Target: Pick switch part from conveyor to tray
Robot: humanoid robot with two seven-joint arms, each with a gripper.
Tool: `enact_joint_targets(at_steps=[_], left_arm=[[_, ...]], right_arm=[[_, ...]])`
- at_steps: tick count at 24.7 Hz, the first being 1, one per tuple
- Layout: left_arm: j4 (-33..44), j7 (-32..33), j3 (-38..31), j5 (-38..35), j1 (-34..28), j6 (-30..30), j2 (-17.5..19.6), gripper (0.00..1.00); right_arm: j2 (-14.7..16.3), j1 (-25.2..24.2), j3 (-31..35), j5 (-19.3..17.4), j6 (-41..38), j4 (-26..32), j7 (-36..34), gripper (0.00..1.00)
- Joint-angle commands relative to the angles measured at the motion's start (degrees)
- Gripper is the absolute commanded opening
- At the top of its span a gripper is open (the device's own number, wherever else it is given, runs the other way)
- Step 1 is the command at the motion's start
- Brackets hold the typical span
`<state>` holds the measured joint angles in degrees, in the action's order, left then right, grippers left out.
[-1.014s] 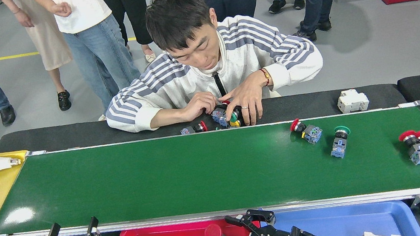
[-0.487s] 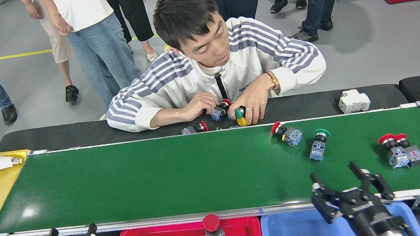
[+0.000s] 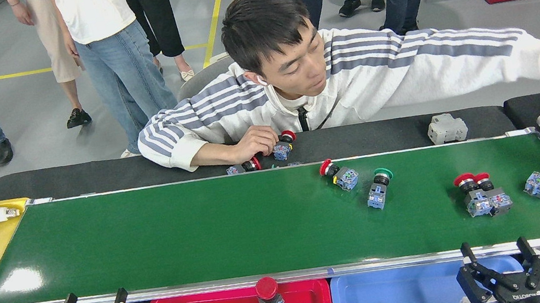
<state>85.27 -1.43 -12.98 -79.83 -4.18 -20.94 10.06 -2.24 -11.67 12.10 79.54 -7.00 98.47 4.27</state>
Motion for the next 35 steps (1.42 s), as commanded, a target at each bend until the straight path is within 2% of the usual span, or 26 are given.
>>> enact_joint_targets(at_steps=[1, 6, 10, 24, 27, 28, 29, 31, 32, 35], left_arm=[[0.68, -0.24, 0.41, -0.06, 0.66, -0.15, 0.75, 1.0], [0.42, -0.24, 0.5, -0.06, 0.66, -0.15, 0.75, 1.0], [0.33, -0.24, 0.5, -0.15, 0.84, -0.15, 0.75, 1.0], [-0.02, -0.24, 0.68, -0.24, 1.63, -0.07, 0.84, 1.0], [-0.2, -0.24, 1.91, -0.15, 2.42, 0.02, 0.84, 1.0], [-0.46, -0.24, 2.26, -0.24, 2.77, 0.02, 0.84, 1.0], [-0.9, -0.24, 2.35, -0.15, 2.95, 0.02, 0.84, 1.0], [-1.43, -0.24, 2.44, -0.24, 3.39, 0.02, 0.84, 1.0], [-1.51, -0.24, 2.44, -0.24, 3.65, 0.02, 0.84, 1.0], [-1.43, -0.24, 2.44, -0.24, 3.74, 0.02, 0.75, 1.0]], right_arm=[[0.92, 2.09, 0.12, 0.18, 1.73, -0.74, 1.26, 0.98], [3.65, 7.1, -0.68, 1.15, 2.17, -5.83, 2.14, 0.98], [5.05, 9.56, -4.1, 1.06, 2.08, -9.35, 2.23, 0.98], [4.17, 18.87, -12.89, 0.97, 2.43, -19.28, 2.32, 0.97], [4.26, 20.98, -14.83, 0.97, 2.26, -21.48, 2.32, 0.76], [4.35, 21.42, -15.27, 0.97, 2.17, -22.09, 2.32, 0.66], [4.52, 21.77, -15.7, 0.97, 1.99, -22.53, 2.32, 0.48], [5.14, 21.95, -16.23, 0.88, 1.82, -22.62, 2.32, 0.24], [5.67, 21.86, -16.58, 0.62, 1.73, -22.53, 2.32, 0.15], [6.55, 21.51, -17.81, 0.44, 0.94, -21.66, 1.97, 0.08]])
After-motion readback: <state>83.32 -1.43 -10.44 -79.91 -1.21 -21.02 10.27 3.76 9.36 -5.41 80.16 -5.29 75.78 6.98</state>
